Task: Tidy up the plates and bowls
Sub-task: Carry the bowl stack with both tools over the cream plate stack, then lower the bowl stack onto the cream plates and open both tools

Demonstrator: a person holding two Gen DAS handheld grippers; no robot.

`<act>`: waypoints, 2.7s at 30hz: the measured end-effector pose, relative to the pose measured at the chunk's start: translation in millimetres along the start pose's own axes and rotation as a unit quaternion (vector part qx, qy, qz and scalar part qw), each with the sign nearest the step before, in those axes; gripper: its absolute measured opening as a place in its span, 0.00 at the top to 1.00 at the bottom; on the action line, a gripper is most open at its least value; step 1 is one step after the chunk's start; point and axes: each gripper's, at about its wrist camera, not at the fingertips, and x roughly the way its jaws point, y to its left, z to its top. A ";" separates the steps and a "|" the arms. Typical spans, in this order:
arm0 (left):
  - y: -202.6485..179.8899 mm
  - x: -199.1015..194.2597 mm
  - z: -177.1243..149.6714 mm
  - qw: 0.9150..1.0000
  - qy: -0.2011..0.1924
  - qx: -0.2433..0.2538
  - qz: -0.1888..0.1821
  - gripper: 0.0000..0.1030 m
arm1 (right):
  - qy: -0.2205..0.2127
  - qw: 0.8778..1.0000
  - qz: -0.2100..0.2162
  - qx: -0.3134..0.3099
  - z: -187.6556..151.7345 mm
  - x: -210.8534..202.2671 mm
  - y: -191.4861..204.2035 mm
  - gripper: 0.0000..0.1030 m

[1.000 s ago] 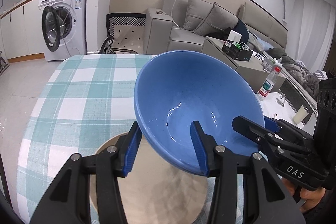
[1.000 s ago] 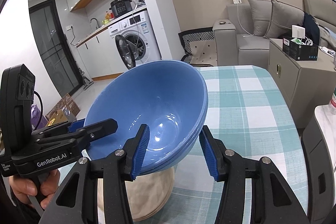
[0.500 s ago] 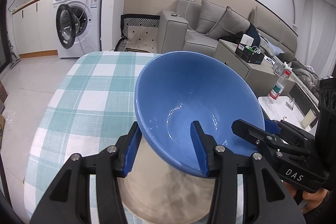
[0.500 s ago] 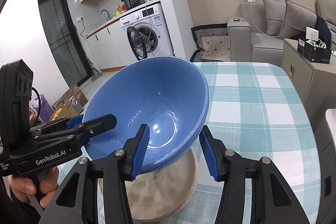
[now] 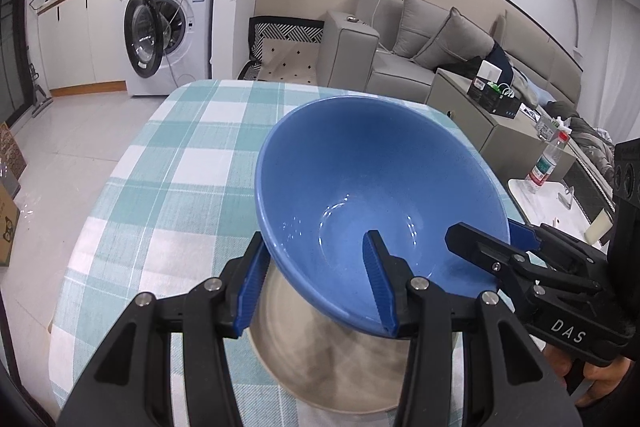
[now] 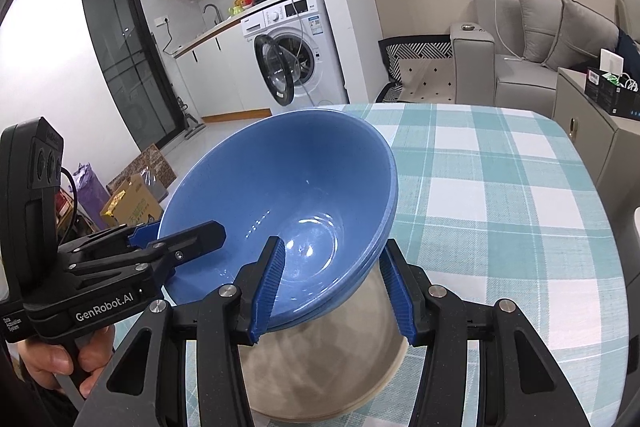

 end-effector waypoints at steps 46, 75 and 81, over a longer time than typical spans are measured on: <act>6.0 4.0 -12.4 0.999 0.012 0.017 -0.027 0.38 | 0.027 1.000 -0.001 0.008 -9.1 12.4 -3.0 0.43; 38.7 -48.1 -42.2 0.990 -0.129 0.056 0.014 0.00 | -0.098 0.993 0.011 -0.059 -40.5 -57.8 6.8 0.01; 35.3 -52.4 -59.1 0.987 -0.144 0.069 0.024 0.00 | -0.120 0.991 0.008 -0.065 -60.3 -68.1 7.1 0.01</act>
